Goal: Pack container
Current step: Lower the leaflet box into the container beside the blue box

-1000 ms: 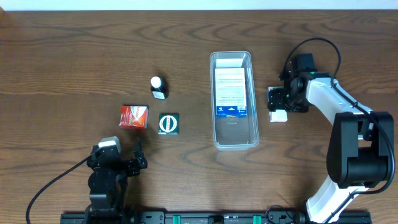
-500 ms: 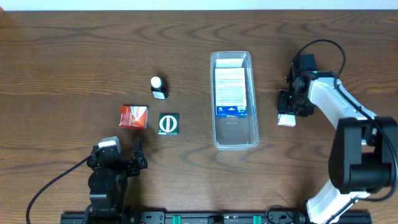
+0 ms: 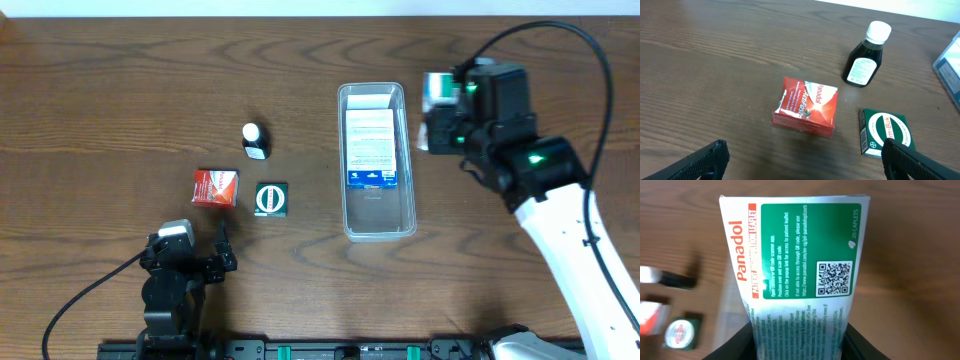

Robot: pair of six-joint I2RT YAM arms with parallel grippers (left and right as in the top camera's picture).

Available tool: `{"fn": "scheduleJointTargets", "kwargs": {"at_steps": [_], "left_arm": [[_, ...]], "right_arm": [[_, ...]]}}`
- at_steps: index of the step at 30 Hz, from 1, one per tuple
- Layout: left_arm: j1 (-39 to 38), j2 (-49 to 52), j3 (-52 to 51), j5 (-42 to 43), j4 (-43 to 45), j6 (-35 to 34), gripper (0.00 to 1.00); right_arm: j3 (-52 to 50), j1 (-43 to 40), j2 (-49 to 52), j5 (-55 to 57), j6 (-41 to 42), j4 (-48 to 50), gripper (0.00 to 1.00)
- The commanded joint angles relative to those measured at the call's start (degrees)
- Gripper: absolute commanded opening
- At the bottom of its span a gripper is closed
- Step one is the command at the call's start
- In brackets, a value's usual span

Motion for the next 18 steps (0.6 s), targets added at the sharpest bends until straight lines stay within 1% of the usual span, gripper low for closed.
{"fn": "scheduleJointTargets", "kwargs": {"at_steps": [1,6,8,11,13,15,18], "left_arm": [[0.22,-0.35,-0.98,-0.24,-0.11,0.76,0.98],[0.22,-0.35,-0.98,-0.24,-0.11,0.76,0.98],[0.22,-0.35,-0.98,-0.24,-0.11,0.76,0.98],[0.24,-0.35,-0.98,-0.24,-0.11,0.76,0.98],[0.24,-0.35,-0.98,-0.24,-0.11,0.76,0.98],[0.22,-0.35,-0.98,-0.24,-0.11,0.76,0.98],[0.22,-0.35,-0.98,-0.24,-0.11,0.76,0.98]], "right_arm": [[-1.57,4.35,4.15,-0.07,4.85,3.52,0.43],[-1.99,6.45,14.60,-0.31,8.44,9.70,0.42],[-1.99,6.43,19.34,-2.14,9.53,12.39,0.41],[-1.97,6.43,24.26,-5.31,9.49,16.90,0.43],[-1.97,6.43,26.45,-6.82,9.49,19.15,0.45],[-1.97,6.45,27.56,-8.37,9.42,20.74,0.50],[-1.95,6.86,27.78,-10.29,5.88,22.71,0.58]]}}
